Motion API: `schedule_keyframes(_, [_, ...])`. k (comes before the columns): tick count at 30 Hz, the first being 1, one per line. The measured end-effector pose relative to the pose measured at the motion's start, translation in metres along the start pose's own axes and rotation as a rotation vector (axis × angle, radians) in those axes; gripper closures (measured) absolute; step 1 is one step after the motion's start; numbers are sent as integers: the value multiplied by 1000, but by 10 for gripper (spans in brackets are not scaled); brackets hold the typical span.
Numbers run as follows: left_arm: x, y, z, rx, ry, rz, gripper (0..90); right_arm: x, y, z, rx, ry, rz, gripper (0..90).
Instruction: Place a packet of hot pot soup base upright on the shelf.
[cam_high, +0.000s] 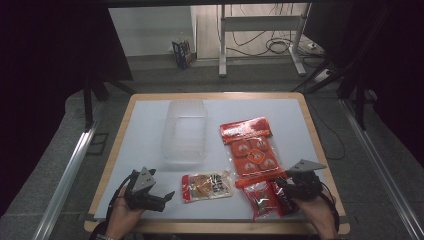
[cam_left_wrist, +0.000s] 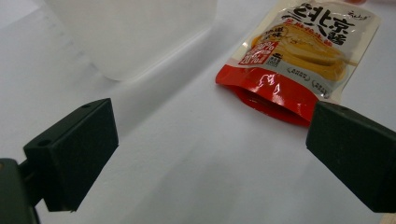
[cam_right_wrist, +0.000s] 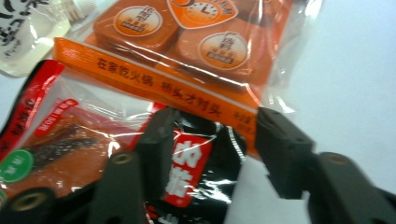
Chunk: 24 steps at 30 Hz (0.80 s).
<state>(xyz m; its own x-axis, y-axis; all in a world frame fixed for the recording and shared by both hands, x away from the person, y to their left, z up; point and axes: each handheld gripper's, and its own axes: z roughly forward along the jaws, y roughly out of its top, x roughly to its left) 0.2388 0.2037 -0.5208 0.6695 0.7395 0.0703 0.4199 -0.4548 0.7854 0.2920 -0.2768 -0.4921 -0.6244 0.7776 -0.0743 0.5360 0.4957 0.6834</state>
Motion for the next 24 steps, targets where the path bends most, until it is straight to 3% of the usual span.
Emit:
schedule_keyframes(1, [0, 0, 0, 2, 0, 4, 22, -3, 2, -2, -7, -5, -10, 651])
schedule_keyframes(4, [-1, 0, 1, 5, -1, 7, 23, -8, 5, -3, -21, 5, 5, 791])
schedule_keyframes(5, [-1, 0, 1, 5, -1, 7, 23, -8, 5, -3, -21, 5, 5, 791])
schedule_keyframes(7, [-2, 1, 2, 7, -1, 10, 23, -15, 6, 3, 1, -15, 13, 871])
schedule_keyframes(14, [-2, 1, 3, 16, -2, 18, 24, -31, 13, 18, 20, -47, 19, 880])
schedule_keyframes(16, [-2, 0, 3, 18, 0, 18, 24, -33, 16, 22, 30, -77, 9, 879])
schedule_keyframes(24, [-3, 0, 4, 26, -1, 24, 25, -39, 21, 41, 71, -35, 28, 884])
